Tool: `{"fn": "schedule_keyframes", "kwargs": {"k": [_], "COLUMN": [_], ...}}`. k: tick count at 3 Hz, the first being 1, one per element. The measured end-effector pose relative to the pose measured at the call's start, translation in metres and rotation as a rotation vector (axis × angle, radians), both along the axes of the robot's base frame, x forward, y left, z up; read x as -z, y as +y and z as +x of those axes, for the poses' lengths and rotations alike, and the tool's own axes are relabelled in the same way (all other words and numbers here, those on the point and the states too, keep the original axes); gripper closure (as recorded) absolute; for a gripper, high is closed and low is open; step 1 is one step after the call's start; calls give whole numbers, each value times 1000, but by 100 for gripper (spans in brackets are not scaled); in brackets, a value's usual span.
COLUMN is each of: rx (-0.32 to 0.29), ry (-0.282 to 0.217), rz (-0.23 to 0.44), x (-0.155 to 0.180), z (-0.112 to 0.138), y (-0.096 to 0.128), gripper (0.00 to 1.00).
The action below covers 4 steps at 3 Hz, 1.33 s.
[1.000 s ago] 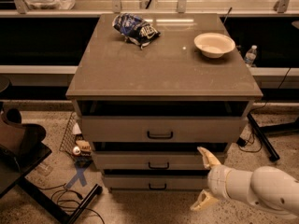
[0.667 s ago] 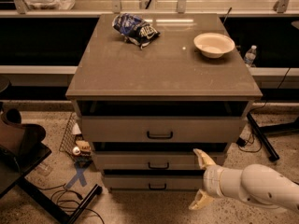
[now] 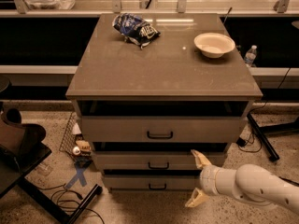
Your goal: Open middle drawer
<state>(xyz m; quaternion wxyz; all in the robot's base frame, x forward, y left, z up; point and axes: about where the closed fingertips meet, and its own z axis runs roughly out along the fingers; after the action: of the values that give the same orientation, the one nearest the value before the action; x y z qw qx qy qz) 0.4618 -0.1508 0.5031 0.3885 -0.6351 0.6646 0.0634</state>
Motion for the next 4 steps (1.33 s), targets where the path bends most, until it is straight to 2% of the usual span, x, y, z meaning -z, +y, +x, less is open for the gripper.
{"fn": "schedule_keyframes", "kwargs": {"k": [1,2,3,4], "rx": [34,67,81,81], "ry": [-15,-41,-49,-49], "rz": [37,20,-52,-52], "x": [34,51,60,60], "z": [25,58,87,87], "y": [-17,-35,-53,-53], "gripper": [0,0,0,0]}}
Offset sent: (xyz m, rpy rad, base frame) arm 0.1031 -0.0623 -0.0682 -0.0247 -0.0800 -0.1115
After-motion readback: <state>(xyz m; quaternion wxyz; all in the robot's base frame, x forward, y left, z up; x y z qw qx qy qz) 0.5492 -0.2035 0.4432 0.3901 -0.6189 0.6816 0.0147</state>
